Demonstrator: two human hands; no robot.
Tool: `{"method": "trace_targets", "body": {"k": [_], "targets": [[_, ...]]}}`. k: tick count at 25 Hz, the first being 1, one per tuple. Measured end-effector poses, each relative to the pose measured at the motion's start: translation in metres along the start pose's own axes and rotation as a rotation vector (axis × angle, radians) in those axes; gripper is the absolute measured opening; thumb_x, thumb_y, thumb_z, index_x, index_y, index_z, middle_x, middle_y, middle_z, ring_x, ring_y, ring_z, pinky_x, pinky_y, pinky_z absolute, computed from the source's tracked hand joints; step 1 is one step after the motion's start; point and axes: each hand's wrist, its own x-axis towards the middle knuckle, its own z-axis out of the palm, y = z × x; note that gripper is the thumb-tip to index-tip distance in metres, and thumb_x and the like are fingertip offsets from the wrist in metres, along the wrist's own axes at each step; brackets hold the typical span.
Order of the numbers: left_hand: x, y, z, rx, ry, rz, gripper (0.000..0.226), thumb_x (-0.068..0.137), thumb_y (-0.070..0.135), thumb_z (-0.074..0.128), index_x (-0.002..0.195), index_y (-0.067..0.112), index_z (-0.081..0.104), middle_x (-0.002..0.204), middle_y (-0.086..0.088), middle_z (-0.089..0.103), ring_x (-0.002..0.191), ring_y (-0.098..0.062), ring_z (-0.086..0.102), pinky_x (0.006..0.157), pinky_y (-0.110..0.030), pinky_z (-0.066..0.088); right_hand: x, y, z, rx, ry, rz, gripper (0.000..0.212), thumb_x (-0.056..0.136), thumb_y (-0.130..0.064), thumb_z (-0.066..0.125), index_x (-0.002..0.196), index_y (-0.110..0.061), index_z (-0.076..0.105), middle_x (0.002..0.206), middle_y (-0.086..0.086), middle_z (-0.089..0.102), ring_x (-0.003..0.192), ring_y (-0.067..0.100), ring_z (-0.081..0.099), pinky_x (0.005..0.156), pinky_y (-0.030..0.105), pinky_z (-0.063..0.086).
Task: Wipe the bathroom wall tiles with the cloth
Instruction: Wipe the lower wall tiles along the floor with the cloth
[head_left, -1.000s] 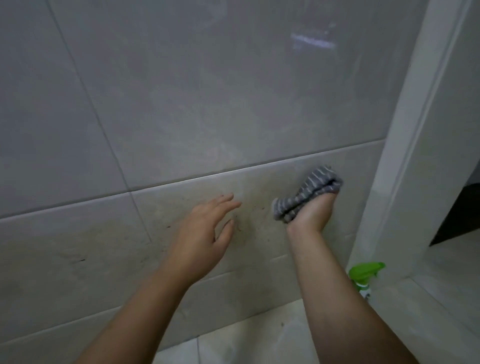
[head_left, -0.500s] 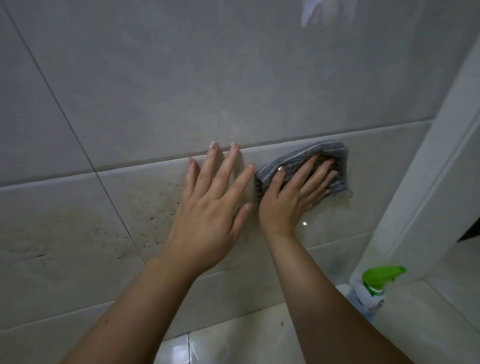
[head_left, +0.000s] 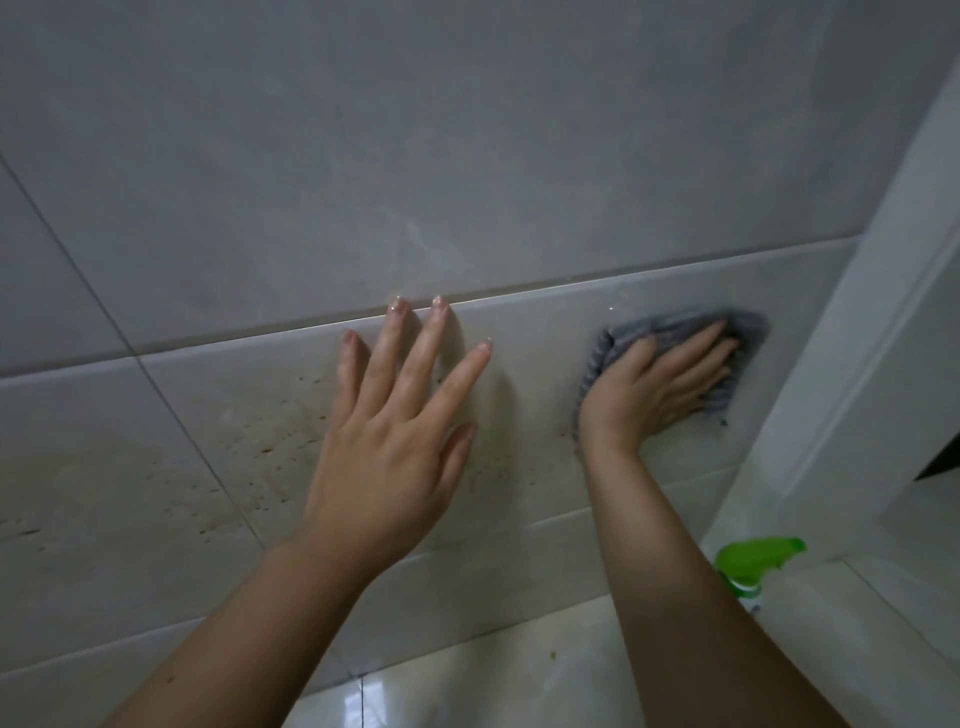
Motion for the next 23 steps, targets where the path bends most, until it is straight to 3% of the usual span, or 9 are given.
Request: {"method": "trace_targets", "body": {"k": [4,7,10,15,18,21,23], "targets": [[0.003,0.009,0.006,0.005,0.032,0.019,0.061,0.096,0.034,0.048,0.154,0.023,0.032,0.164,-0.011,0.015,0.152,-0.034,0.004,0.122,-0.056,0.005,0.052,-0.026,-0.012,-0.011,-0.022,-0.310,0.086,0.079,-0.054,0.022,0.152,-0.009,0.020,0.160,0.016,0.014,0.148,0.034,0.011,0.116,0.040,0.006],[-0.003,0.009,0.010,0.017,-0.008,0.038,0.062,0.095,0.035,0.049,0.154,0.025,0.030,0.164,-0.009,0.012,0.152,-0.033,0.004,0.121,-0.056,0.006,0.060,0.016,-0.017,-0.076,-0.027,-0.133,0.091,0.077,-0.059,0.013,0.152,-0.008,0.016,0.160,0.015,0.011,0.148,0.032,0.009,0.115,0.034,0.005],[-0.007,0.010,0.011,0.018,-0.024,0.050,0.062,0.095,0.033,0.049,0.154,0.024,0.031,0.164,-0.010,0.014,0.152,-0.033,0.006,0.121,-0.057,0.008,0.066,0.027,-0.024,-0.015,-0.137,0.086,0.085,0.078,-0.048,0.022,0.153,-0.010,0.010,0.162,0.012,0.004,0.149,0.029,0.005,0.116,0.034,0.002],[-0.010,0.014,0.011,-0.012,0.001,0.049,0.061,0.095,0.031,0.049,0.153,0.024,0.033,0.164,-0.010,0.015,0.152,-0.032,0.006,0.121,-0.056,0.009,0.096,0.004,-0.019,-0.021,-0.105,-0.189,0.067,0.099,-0.041,0.035,0.153,-0.010,0.012,0.162,0.012,0.005,0.149,0.031,0.004,0.117,0.036,0.002],[-0.014,0.008,0.013,-0.004,-0.006,0.062,0.060,0.095,0.031,0.048,0.153,0.024,0.034,0.164,-0.010,0.016,0.152,-0.033,0.008,0.120,-0.057,0.010,0.072,0.051,-0.008,-0.148,-0.036,-0.019,0.083,0.089,-0.060,0.016,0.151,-0.005,0.018,0.160,0.015,0.012,0.148,0.031,0.014,0.116,0.031,0.005],[-0.020,0.004,0.013,-0.009,-0.015,0.052,0.060,0.094,0.029,0.050,0.152,0.024,0.036,0.164,-0.011,0.017,0.152,-0.032,0.009,0.120,-0.058,0.011,0.044,0.091,-0.004,-0.090,-0.084,0.164,0.069,0.100,-0.046,0.028,0.150,0.000,0.017,0.159,0.019,0.012,0.148,0.033,0.014,0.117,0.033,0.006],[-0.025,0.001,0.010,-0.010,-0.014,0.051,0.061,0.093,0.028,0.051,0.152,0.024,0.035,0.164,-0.010,0.017,0.152,-0.032,0.008,0.120,-0.058,0.011,0.020,0.078,0.001,-0.070,-0.045,0.152,0.068,0.101,-0.045,0.025,0.148,0.003,0.022,0.157,0.023,0.018,0.146,0.039,0.018,0.117,0.039,0.011]]}}
